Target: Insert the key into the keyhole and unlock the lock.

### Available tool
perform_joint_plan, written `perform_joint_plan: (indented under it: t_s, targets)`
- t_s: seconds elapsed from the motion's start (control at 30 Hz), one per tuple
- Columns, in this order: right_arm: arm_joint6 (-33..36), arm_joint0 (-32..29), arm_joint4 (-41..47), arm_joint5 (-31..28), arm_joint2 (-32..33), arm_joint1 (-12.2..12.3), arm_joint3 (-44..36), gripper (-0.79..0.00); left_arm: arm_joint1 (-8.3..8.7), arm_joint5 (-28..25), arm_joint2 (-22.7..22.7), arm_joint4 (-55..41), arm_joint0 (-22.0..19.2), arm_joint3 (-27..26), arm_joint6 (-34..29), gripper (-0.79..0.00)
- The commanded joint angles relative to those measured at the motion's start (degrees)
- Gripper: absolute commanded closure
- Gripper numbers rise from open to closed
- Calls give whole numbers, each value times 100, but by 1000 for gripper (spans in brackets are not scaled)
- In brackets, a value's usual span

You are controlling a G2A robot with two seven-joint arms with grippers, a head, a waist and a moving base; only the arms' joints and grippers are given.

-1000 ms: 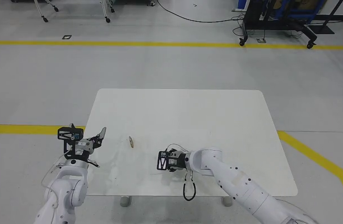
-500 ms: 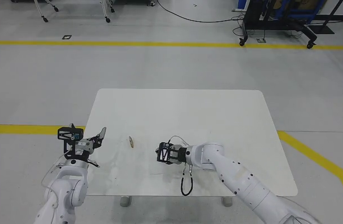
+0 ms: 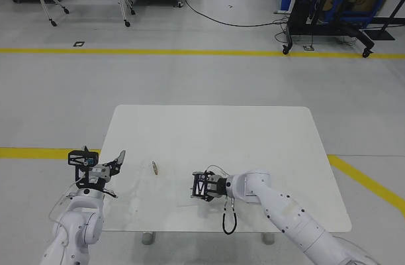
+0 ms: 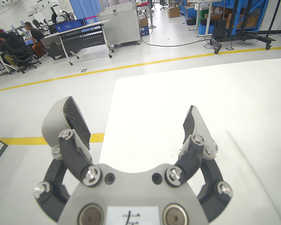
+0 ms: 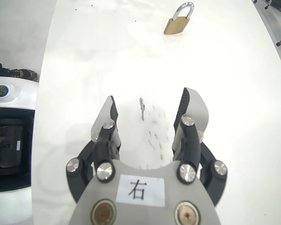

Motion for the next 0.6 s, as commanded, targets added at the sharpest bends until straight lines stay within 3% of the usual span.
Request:
perform_joint_plan:
  t_s: [0.0,0.1,0.27,0.33,0.37,0.57]
  targets:
    - [78,33,63,-25,-47,-17,62,-108,0,0,0,0,0,0,0,-785]
    - [213,105,110,-11,-188,-66,137,-172,0,0,0,0,0,0,0,-785]
    - [431,233,106,184,-410,-157,264,-169,0,0,0,0,0,0,0,-785]
    - [447,270,166,240,-413,-174,318,-89,0,0,0,0,0,0,0,-785]
    - [449,281,188,258,-402,-176,325,0,0,0,0,0,0,0,0,-785]
    - [396,280,309,183,-301,-152,297,0,0,0,0,0,0,0,0,-785]
